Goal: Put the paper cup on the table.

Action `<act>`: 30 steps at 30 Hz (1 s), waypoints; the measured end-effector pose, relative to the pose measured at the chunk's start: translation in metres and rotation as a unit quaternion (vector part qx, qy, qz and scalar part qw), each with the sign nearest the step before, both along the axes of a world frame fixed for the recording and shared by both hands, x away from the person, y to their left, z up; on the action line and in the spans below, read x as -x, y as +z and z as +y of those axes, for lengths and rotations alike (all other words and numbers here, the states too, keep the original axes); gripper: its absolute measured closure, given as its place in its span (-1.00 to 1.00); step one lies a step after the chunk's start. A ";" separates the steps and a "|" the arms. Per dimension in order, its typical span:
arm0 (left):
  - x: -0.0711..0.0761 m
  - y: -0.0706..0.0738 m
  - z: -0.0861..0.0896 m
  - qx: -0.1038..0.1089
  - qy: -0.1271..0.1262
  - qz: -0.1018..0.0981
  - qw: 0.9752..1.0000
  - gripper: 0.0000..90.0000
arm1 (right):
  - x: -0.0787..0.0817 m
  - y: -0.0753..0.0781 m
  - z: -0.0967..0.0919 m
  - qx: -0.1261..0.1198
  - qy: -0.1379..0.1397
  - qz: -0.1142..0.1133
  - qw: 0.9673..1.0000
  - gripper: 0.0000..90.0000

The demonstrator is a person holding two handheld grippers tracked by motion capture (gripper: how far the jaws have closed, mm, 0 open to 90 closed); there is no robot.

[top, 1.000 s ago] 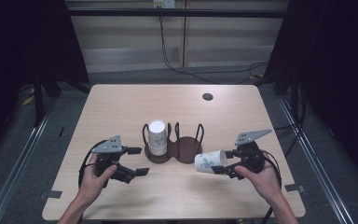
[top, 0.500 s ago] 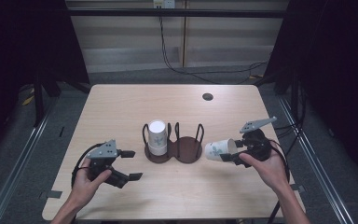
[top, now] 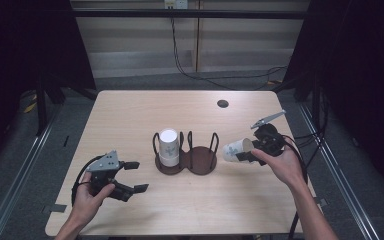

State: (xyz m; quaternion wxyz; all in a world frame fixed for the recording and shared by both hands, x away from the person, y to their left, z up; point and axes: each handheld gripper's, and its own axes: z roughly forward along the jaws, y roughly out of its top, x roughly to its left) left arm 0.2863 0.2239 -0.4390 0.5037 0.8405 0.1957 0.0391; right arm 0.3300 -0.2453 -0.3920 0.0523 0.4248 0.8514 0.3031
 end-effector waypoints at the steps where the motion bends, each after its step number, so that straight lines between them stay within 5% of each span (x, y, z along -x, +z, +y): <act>1: 0.000 -0.001 0.000 0.003 -0.001 0.003 1.000 -0.65 | -0.002 0.001 0.000 0.003 -0.001 0.001 1.000 -0.33; 9: 0.000 -0.004 0.000 -0.006 -0.001 0.007 1.000 -0.65 | -0.017 0.003 0.004 0.058 -0.005 0.018 0.998 -0.35; 24: -0.001 -0.005 0.004 -0.007 -0.001 0.011 1.000 -0.65 | -0.042 0.001 0.006 0.081 -0.018 0.052 0.995 -0.39; 30: 0.000 -0.002 0.003 0.001 0.000 0.003 1.000 -0.65 | -0.051 -0.006 0.007 0.114 -0.023 0.066 0.991 -0.41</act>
